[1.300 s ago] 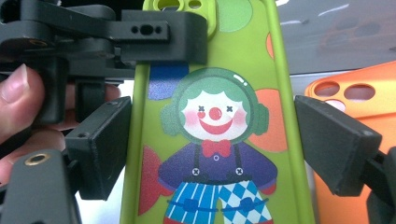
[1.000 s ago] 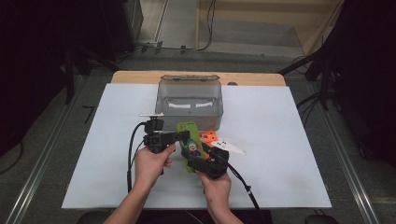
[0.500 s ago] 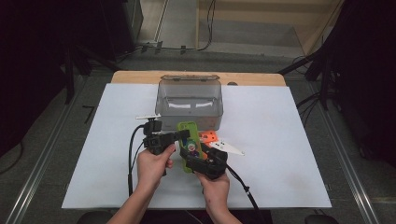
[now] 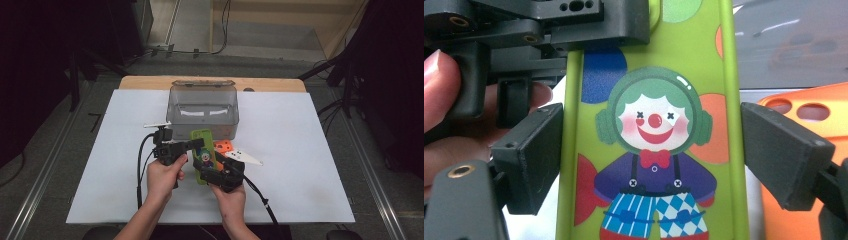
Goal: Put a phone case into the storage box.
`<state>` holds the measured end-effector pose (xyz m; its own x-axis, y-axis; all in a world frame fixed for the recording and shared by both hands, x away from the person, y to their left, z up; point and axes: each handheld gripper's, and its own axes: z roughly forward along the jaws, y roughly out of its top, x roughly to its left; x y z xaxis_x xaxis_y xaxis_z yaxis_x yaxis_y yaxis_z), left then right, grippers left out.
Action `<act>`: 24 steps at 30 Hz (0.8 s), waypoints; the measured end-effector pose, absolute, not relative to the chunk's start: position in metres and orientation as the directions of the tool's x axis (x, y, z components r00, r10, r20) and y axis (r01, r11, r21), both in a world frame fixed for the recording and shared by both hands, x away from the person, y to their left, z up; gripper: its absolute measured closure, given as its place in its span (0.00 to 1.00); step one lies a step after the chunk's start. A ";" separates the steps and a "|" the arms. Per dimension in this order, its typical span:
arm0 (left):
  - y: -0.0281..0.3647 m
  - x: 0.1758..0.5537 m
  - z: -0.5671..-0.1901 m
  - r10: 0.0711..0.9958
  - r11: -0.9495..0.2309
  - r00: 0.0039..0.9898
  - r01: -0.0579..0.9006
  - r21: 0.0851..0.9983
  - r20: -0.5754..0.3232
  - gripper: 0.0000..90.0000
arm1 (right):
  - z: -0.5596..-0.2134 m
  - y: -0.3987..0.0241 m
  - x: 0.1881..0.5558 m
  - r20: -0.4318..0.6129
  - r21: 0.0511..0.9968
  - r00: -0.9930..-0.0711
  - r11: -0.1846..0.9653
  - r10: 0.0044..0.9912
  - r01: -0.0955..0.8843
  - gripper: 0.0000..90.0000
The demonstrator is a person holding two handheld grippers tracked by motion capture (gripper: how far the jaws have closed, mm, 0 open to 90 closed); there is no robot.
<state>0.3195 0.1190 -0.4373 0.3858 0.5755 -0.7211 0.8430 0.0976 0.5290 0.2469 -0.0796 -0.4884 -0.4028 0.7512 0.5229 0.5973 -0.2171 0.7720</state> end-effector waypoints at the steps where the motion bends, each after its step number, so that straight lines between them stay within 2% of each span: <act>1: 0.118 0.319 -0.437 0.574 0.099 0.386 0.843 0.529 -0.722 0.87 | -0.487 -0.081 0.247 0.521 0.769 -0.408 -0.204 0.750 0.606 0.13; 4: 0.120 0.319 -0.435 0.577 0.100 0.395 0.835 0.542 -0.715 0.87 | -0.484 -0.084 0.245 0.478 0.794 -0.463 -0.142 0.746 0.592 0.01; 6: 0.122 0.319 -0.433 0.571 0.109 0.399 0.830 0.547 -0.718 0.87 | -0.483 -0.085 0.245 0.473 0.791 -0.478 -0.117 0.740 0.601 0.00; 15: 0.129 0.316 -0.429 0.541 0.152 0.444 0.784 0.602 -0.714 0.87 | -0.476 -0.086 0.244 0.464 0.793 -0.523 -0.072 0.715 0.605 0.00; 24: 0.142 0.314 -0.436 0.456 0.230 0.449 0.775 0.589 -0.769 0.87 | -0.472 -0.100 0.245 0.489 0.793 -0.534 -0.096 0.689 0.602 0.00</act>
<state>0.3144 0.1418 -0.4357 0.4489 0.4559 -0.7685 0.7748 0.2299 0.5890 0.2447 -0.1000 -0.4720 -0.5344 0.6891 0.4894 0.6017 -0.0965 0.7929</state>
